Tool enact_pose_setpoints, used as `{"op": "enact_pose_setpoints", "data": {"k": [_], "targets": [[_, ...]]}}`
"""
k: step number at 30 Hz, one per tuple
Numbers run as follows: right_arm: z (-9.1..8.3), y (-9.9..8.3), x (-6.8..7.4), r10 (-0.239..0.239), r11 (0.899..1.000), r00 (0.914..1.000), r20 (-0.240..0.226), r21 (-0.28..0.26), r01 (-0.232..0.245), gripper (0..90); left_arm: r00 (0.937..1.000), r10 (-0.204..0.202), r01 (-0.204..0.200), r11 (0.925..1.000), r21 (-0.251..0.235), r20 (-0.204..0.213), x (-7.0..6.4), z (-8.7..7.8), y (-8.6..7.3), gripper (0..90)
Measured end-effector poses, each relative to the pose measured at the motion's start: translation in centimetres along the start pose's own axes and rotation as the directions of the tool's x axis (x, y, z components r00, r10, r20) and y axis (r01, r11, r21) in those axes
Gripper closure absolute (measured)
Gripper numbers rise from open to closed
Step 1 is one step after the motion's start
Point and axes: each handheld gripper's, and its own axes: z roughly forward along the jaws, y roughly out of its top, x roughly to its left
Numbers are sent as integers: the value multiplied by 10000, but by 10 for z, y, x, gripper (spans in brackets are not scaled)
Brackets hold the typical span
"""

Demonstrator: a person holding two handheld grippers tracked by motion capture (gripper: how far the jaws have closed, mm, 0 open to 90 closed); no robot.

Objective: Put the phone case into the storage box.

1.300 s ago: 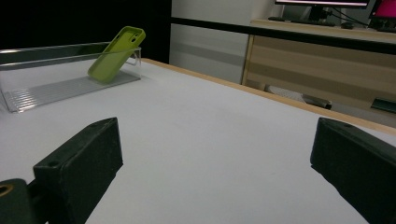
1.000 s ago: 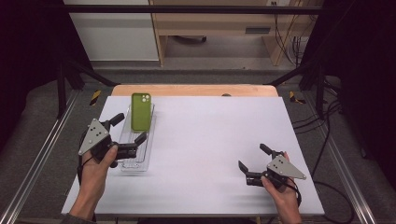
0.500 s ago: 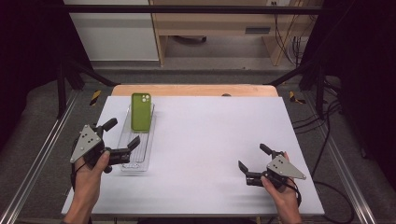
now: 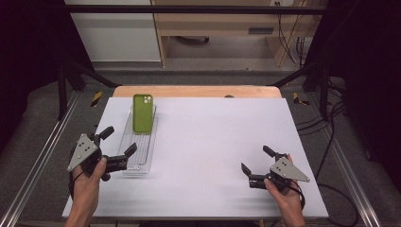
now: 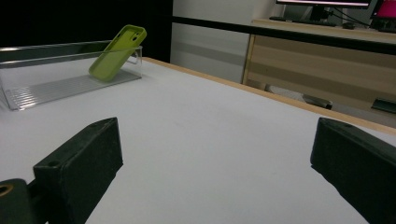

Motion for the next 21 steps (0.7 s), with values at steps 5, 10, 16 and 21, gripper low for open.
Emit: {"op": "enact_pose_setpoints", "data": {"k": [5, 10, 16, 21], "targets": [[0, 0, 1, -14, 10000, 10000, -13, 10, 14, 23, 10000, 68, -68, 9999, 81, -45, 1, -2, -7, 8], [0, 0, 0, -23, 10000, 10000, 2, 15, 23, 23, 9999, 144, -144, 9997, 174, -34, -1, -3, -14, 8], [0, 0, 1, -15, 10000, 10000, -25, 34, 15, 23, 9999, 81, -80, 9999, 142, -73, -2, -5, -22, 8], [0, 0, 1, -22, 10000, 10000, -19, 32, 22, 23, 10000, 24, -23, 9999, 133, -96, -2, -7, -27, 8]]}}
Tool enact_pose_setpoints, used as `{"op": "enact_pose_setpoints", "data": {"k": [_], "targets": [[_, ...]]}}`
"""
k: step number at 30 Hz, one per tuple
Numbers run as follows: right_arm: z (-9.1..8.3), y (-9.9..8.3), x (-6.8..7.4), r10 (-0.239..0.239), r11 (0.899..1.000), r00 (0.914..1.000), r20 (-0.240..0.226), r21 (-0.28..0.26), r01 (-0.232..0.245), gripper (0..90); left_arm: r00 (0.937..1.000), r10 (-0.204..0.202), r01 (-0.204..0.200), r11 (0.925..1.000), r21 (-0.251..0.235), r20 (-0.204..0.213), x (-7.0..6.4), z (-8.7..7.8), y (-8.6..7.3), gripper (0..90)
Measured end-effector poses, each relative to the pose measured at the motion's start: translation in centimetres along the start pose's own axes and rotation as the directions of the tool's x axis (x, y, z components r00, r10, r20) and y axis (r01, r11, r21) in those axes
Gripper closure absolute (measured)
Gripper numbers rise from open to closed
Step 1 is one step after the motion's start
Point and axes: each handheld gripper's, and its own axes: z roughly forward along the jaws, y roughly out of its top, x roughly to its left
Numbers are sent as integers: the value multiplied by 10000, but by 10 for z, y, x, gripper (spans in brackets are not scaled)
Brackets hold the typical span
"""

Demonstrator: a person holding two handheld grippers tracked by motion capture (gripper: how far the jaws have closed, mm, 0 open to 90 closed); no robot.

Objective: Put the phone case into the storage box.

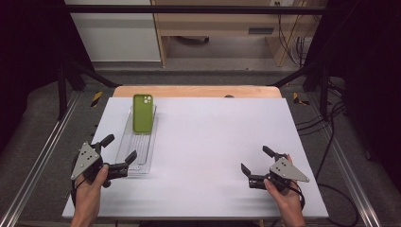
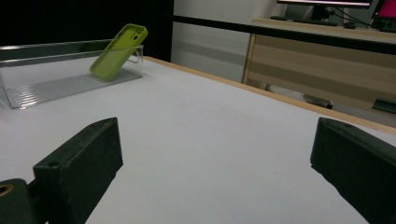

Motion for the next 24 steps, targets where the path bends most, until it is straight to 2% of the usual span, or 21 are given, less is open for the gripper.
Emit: {"op": "enact_pose_setpoints", "data": {"k": [20, 24], "targets": [[0, 0, 0, -34, 10000, 10000, -8, 18, 34, 23, 9995, -322, 322, 9995, 12, -78, 3, -5, -14, 8], [-1, 0, 0, -23, 10000, 10000, 34, -13, 23, 23, 9996, -247, 247, 9997, 19, -116, 4, -5, -16, 8]]}}
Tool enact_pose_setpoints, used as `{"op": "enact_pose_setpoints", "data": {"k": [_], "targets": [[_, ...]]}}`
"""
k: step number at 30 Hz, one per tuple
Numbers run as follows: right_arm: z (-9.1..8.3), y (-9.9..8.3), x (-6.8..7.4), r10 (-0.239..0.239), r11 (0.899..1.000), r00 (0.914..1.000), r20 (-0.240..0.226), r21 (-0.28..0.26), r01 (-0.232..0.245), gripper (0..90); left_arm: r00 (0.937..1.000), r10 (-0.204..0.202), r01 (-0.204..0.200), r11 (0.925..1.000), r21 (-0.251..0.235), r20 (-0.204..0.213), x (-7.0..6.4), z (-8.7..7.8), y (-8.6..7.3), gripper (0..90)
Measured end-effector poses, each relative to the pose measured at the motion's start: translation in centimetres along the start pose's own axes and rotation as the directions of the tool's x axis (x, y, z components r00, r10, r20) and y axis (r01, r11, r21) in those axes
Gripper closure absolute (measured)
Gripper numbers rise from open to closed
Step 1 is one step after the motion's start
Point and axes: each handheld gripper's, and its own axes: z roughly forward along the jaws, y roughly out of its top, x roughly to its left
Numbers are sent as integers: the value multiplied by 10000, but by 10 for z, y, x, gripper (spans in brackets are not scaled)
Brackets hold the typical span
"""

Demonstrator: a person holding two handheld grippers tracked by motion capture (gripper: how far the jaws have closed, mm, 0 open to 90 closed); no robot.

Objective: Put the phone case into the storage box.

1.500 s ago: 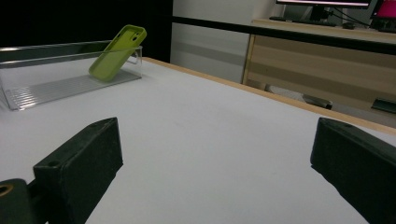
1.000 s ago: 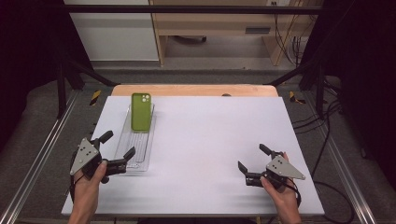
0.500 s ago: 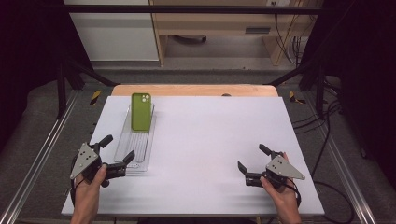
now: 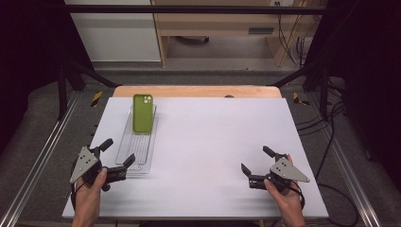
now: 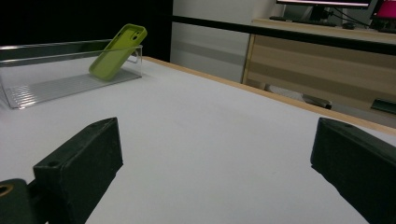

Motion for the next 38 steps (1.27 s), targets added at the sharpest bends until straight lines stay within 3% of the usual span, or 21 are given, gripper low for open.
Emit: {"op": "enact_pose_setpoints", "data": {"k": [17, 29, 36, 38], "targets": [[-1, 0, -2, 4, 10000, 10000, 80, -7, -4, 23, 9997, -193, 193, 9998, 14, 121, -1, 0, -15, 9], [-10, -3, -7, -12, 9996, 9993, 386, -293, 24, 24, 9999, -97, 97, 10000, 2, -31, 0, -3, -22, 9], [-12, -5, -13, 349, 9973, 9972, 664, -664, -305, 22, 9997, -142, 140, 9999, -77, -204, 1, -4, -24, 9], [-12, -6, -13, 372, 9975, 9966, 741, -623, -326, 21, 9993, 12, -15, 10000, -65, -375, 1, -4, -24, 9]]}}
